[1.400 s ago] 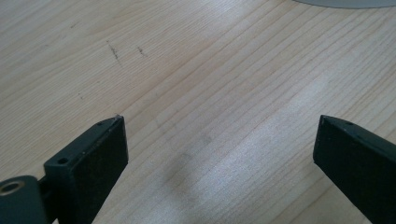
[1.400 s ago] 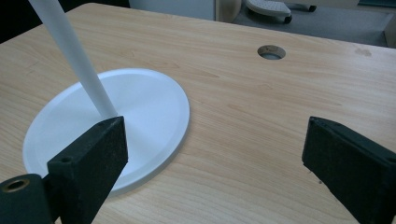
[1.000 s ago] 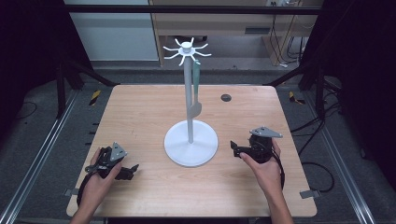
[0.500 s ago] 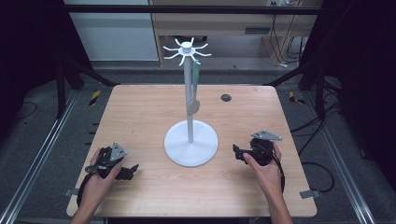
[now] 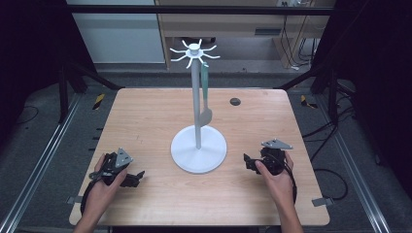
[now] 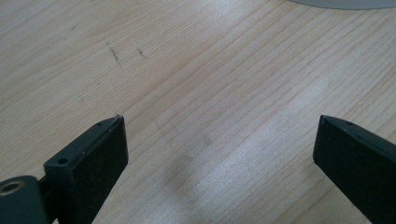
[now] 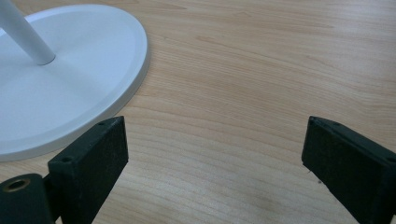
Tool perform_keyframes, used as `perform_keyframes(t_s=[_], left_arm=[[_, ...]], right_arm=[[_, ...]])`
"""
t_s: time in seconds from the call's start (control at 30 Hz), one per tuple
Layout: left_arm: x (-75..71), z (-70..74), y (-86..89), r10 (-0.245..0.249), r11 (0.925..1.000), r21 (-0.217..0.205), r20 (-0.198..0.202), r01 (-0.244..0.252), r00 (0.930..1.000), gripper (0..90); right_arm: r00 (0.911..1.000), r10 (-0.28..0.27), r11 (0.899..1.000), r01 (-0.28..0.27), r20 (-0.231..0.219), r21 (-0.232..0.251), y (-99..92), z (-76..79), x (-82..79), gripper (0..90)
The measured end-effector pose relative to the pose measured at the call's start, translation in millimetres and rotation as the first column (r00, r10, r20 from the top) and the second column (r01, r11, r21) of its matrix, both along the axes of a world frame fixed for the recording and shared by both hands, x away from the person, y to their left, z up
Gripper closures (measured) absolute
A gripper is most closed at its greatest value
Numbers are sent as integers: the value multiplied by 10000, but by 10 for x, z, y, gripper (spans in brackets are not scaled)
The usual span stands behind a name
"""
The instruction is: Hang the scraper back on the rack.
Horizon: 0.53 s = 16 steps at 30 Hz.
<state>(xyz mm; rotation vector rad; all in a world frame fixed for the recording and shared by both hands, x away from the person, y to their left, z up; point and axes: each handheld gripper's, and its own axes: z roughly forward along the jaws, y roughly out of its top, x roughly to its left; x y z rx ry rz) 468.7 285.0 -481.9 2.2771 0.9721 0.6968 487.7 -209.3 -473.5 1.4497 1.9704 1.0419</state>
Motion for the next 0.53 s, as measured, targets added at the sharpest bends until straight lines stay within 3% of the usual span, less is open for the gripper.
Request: perform_keyframes(t_s=[0.27,0.53], left_arm=[[1,2,-10,-60,10000,51,-3,60,10000,29],[4,3,-15,-92,9999,73,2,92,10000,29]], right_arm=[[9999,-25,10000,24,-156,-91,-34,-51,-34,87],[9991,27,9988,-47,-418,-479,-28,-94,-44,89]])
